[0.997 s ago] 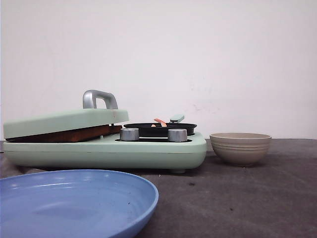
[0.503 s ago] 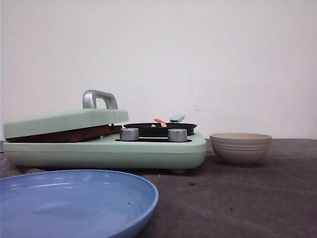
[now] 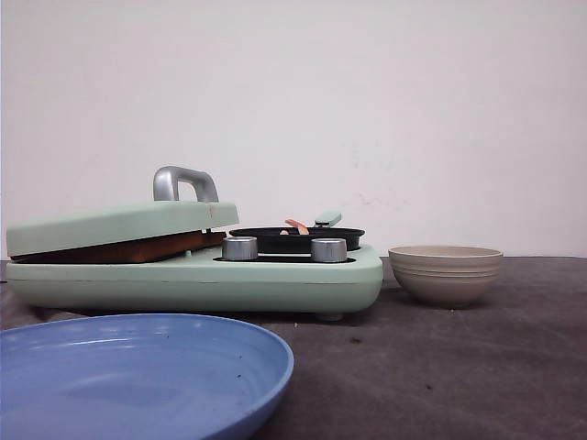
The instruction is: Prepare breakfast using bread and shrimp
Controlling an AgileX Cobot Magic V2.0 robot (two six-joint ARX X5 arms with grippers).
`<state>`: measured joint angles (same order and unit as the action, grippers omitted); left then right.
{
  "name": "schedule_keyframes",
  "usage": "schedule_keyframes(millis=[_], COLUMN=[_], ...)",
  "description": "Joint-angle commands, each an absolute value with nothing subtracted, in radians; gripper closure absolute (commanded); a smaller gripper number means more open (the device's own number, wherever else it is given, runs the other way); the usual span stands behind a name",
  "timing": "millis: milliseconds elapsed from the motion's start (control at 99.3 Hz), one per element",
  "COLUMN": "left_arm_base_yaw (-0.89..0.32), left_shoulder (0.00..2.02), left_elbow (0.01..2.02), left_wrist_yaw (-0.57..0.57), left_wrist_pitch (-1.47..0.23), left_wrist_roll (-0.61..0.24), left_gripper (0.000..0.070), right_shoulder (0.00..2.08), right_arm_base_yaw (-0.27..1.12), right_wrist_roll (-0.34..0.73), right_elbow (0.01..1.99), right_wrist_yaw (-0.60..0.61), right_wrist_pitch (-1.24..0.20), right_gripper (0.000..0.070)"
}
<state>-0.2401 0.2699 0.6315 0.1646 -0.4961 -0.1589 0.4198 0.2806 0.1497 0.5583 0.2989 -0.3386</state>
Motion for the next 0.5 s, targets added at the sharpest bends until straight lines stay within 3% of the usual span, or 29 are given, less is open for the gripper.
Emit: schedule_keyframes(millis=[0, 121, 493], left_arm_base_yaw=[-0.242, -0.242, -0.242], left_shoulder=[0.274, 0.272, 0.197], left_elbow=[0.627, 0.602, 0.436], left_wrist_yaw=[0.186, 0.204, 0.204], left_wrist_pitch=[-0.473, -0.471, -0.405], left_wrist_roll=[-0.145, -0.145, -0.224], left_gripper=[0.0691, 0.0691, 0.0690], right_shoulder=[0.386, 0.299, 0.116], right_arm_base_yaw=[0.285, 0.286, 0.286], right_wrist_roll=[0.220, 0.262, 0.259], right_elbow=[0.501, 0.408, 0.285], right_wrist_yaw=[0.285, 0.285, 0.251], right_wrist_pitch=[-0.328, -0.324, -0.368], right_gripper=[0.0699, 0.0699, 0.0699])
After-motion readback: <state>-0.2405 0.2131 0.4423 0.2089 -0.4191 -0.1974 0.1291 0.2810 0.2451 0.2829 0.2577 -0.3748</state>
